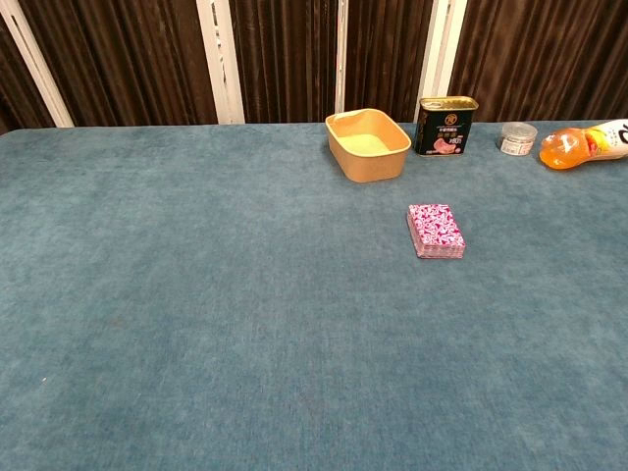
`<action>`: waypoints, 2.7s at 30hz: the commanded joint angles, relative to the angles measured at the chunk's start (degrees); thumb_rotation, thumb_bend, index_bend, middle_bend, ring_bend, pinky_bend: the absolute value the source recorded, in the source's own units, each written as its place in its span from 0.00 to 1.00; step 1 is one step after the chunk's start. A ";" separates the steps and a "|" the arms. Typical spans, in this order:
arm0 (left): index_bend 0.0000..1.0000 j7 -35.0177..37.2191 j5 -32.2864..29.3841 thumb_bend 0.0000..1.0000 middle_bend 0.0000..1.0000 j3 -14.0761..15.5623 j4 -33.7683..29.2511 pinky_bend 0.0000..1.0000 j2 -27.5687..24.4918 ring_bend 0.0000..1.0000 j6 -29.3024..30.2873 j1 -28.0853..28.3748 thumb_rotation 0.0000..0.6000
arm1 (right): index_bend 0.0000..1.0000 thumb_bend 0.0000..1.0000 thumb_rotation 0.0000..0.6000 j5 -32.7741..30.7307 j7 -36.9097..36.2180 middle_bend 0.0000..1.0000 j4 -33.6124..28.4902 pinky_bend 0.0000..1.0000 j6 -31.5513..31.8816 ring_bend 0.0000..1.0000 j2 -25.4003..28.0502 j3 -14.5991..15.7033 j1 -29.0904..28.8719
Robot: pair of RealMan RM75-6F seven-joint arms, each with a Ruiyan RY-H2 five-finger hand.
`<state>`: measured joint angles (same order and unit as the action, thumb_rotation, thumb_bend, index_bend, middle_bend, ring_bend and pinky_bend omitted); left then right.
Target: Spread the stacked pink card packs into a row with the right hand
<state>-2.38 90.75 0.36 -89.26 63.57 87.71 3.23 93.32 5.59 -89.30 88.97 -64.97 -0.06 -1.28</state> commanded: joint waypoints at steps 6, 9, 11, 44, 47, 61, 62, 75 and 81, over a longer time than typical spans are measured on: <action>0.00 0.01 0.02 0.00 0.00 -0.06 0.05 0.00 0.05 0.00 0.09 0.01 1.00 | 0.00 0.25 1.00 0.00 -0.10 0.00 0.10 0.00 -0.09 0.00 -0.02 -0.01 -0.05; 0.00 0.09 0.15 0.00 0.00 -0.08 0.14 0.00 0.08 0.00 0.31 -0.04 1.00 | 0.00 0.25 1.00 -0.03 -0.15 0.00 -0.10 0.00 -0.03 0.00 0.05 0.01 0.01; 0.00 0.22 0.18 0.00 0.00 -0.08 0.16 0.00 0.08 0.00 0.41 -0.08 1.00 | 0.00 0.25 1.00 -0.13 -0.18 0.00 -0.25 0.00 -0.08 0.00 0.07 -0.02 0.00; 0.00 5.54 -2.02 0.00 0.00 -0.95 -1.05 0.00 -1.80 0.00 -2.53 1.35 1.00 | 0.00 0.25 1.00 -38.04 29.66 0.00 -10.23 0.00 -35.54 0.00 -7.13 -14.36 -31.02; 0.00 5.88 -2.32 0.00 0.00 -0.88 -1.17 0.00 -2.17 0.00 -3.14 1.51 1.00 | 0.00 0.25 1.00 -43.48 32.57 0.00 -7.66 0.00 -37.24 0.00 -10.04 -14.69 -34.54; 0.00 7.37 -3.37 0.00 0.00 -0.68 -1.91 0.00 -3.30 0.00 -5.51 2.29 1.00 | 0.00 0.25 1.00 -59.71 37.58 0.00 2.41 0.00 -40.42 0.00 -20.19 -13.66 -45.60; 0.00 7.41 -3.44 0.00 0.00 -0.65 -2.03 0.00 -3.39 0.00 -5.68 2.34 1.00 | 0.00 0.25 1.00 -60.58 37.79 0.00 2.96 0.00 -40.50 0.00 -20.60 -13.62 -46.30; 0.00 8.04 -3.84 0.00 0.00 -0.40 -2.85 0.00 -4.05 0.00 -6.96 2.78 1.00 | 0.00 0.25 1.00 -67.72 38.68 0.02 7.20 0.00 -40.91 0.00 -23.74 -12.51 -51.64; 0.00 8.37 -3.91 0.00 0.00 -0.33 -3.04 0.00 -4.25 0.00 -7.26 2.91 1.00 | 0.00 0.25 1.00 -69.56 38.80 0.04 9.31 0.00 -40.77 0.00 -25.40 -11.66 -53.38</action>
<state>5.99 86.85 0.03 -92.29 59.32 80.45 6.14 23.95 44.39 -80.26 48.15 -90.12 -11.87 -54.45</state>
